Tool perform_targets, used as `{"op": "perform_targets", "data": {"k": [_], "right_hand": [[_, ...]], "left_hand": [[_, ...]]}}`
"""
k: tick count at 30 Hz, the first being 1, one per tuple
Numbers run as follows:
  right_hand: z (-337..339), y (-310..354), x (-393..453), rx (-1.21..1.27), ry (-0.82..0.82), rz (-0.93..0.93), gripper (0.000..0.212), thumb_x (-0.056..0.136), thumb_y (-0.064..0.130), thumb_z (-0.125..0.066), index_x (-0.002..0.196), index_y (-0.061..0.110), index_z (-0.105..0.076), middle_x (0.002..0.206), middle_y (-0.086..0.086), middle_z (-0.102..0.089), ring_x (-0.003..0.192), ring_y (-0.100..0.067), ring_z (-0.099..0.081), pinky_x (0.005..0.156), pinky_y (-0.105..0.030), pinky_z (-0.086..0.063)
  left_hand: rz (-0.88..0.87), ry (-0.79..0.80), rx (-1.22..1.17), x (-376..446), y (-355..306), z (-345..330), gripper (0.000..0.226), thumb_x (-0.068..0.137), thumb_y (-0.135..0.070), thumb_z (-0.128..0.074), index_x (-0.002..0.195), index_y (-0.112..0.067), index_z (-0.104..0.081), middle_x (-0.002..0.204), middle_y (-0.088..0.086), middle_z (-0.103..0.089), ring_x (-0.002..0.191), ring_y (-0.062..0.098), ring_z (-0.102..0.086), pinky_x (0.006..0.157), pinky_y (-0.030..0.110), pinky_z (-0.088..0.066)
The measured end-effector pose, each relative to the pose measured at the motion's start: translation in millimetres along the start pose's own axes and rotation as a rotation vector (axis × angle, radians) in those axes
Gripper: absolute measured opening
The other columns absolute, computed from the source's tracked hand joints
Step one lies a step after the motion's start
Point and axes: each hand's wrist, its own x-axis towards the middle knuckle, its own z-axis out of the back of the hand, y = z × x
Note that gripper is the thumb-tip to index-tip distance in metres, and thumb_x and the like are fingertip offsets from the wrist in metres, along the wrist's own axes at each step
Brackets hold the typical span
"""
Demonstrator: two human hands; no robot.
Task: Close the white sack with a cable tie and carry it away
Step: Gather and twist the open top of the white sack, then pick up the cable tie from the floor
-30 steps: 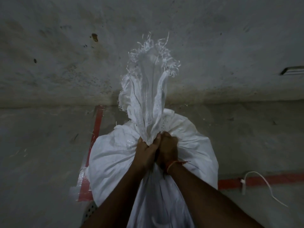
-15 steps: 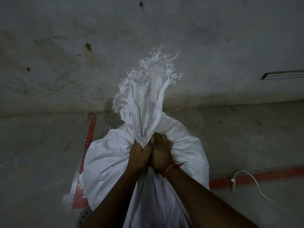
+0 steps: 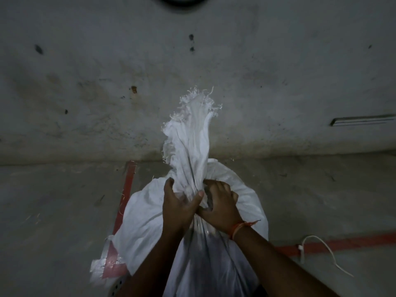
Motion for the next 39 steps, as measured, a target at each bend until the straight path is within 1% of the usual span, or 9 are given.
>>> {"op": "perform_targets", "data": {"k": [4,9,19,24,28,33,35,37,39], "right_hand": [[28.5,7.7,-9.9,0.019,-0.055,0.003,0.079,0.070,0.073,-0.056,0.136,0.032,-0.044,0.137,0.012,-0.050,0.132,-0.013,-0.038,0.101,-0.034,-0.029],[59.1,10.7,-19.2,0.086,-0.105,0.023,0.075,0.076,0.069,-0.060,0.137,0.030,-0.045,0.142,0.007,-0.048,0.133,-0.014,-0.038,0.109,-0.037,-0.033],[101.2,-33.3,-45.3,0.144,-0.185,-0.022,0.067,0.081,0.060,-0.061,0.137,0.025,-0.048,0.135,0.007,-0.054,0.126,-0.013,-0.043,0.106,-0.043,-0.040],[135.1,-96.4,-63.3,0.176,-0.224,-0.177,0.075,0.075,0.063,-0.059,0.136,0.020,-0.050,0.136,0.002,-0.053,0.128,-0.015,-0.042,0.107,-0.039,-0.040],[149.3,-171.5,-87.4,0.212,-0.265,-0.320,0.064,0.078,0.040,-0.072,0.133,0.014,-0.053,0.130,-0.002,-0.057,0.122,-0.019,-0.048,0.102,-0.032,-0.042],[131.0,-284.7,-129.0,0.214,-0.301,-0.537,0.054,0.079,0.016,-0.077,0.129,0.011,-0.057,0.125,-0.004,-0.060,0.117,-0.021,-0.053,0.100,-0.026,-0.042],[111.0,-331.8,-142.1,0.193,-0.289,-0.589,0.044,0.078,0.013,-0.076,0.120,0.011,-0.062,0.116,-0.001,-0.063,0.111,-0.023,-0.059,0.097,-0.018,-0.044],[86.6,-375.9,-152.7,0.139,-0.232,-0.614,0.035,0.081,0.022,-0.070,0.113,0.011,-0.064,0.111,-0.004,-0.066,0.104,-0.028,-0.063,0.097,-0.032,-0.050],[62.7,-413.0,-160.8,0.112,-0.164,-0.690,0.040,0.079,0.029,-0.067,0.114,0.012,-0.066,0.111,-0.005,-0.066,0.105,-0.030,-0.062,0.096,-0.039,-0.050]], "left_hand": [[-0.183,-0.136,0.129,-21.8,-21.0,3.1,0.077,0.081,-0.051,-0.070,0.144,-0.019,-0.040,0.143,-0.003,-0.051,0.133,0.010,-0.047,0.112,0.035,-0.040],[-0.385,-0.073,0.184,-36.8,-48.6,-10.5,0.042,0.087,-0.030,-0.063,0.127,-0.018,-0.054,0.124,-0.004,-0.057,0.118,0.011,-0.055,0.101,0.031,-0.048],[-0.315,0.217,0.038,-49.2,-66.8,-60.5,0.024,0.098,-0.018,-0.057,0.122,-0.021,-0.060,0.116,-0.012,-0.061,0.103,-0.006,-0.062,0.079,0.008,-0.051],[-0.295,0.340,0.061,-51.8,-61.4,-123.8,0.023,0.098,-0.020,-0.058,0.120,-0.023,-0.059,0.116,-0.016,-0.061,0.106,-0.009,-0.060,0.080,0.006,-0.049],[-0.283,0.473,0.084,-49.8,-42.9,-195.1,0.026,0.094,-0.015,-0.062,0.119,-0.021,-0.060,0.115,-0.009,-0.065,0.100,-0.012,-0.061,0.077,0.005,-0.049],[-0.209,0.707,0.136,-56.0,13.6,-299.4,0.035,0.090,-0.007,-0.060,0.121,-0.023,-0.055,0.121,0.000,-0.061,0.106,0.013,-0.063,0.092,0.035,-0.056],[-0.152,0.810,0.188,-60.0,45.0,-338.6,0.038,0.085,-0.022,-0.061,0.122,-0.027,-0.053,0.118,-0.006,-0.059,0.107,0.014,-0.063,0.095,0.040,-0.055],[-0.080,0.861,0.217,-61.6,75.1,-373.3,0.048,0.075,-0.041,-0.062,0.121,-0.028,-0.055,0.113,-0.007,-0.062,0.106,0.017,-0.064,0.092,0.033,-0.055],[0.011,0.885,0.237,-62.1,111.7,-403.5,0.045,0.083,-0.023,-0.068,0.126,-0.018,-0.057,0.118,-0.006,-0.061,0.110,0.016,-0.063,0.085,0.008,-0.048]]}}
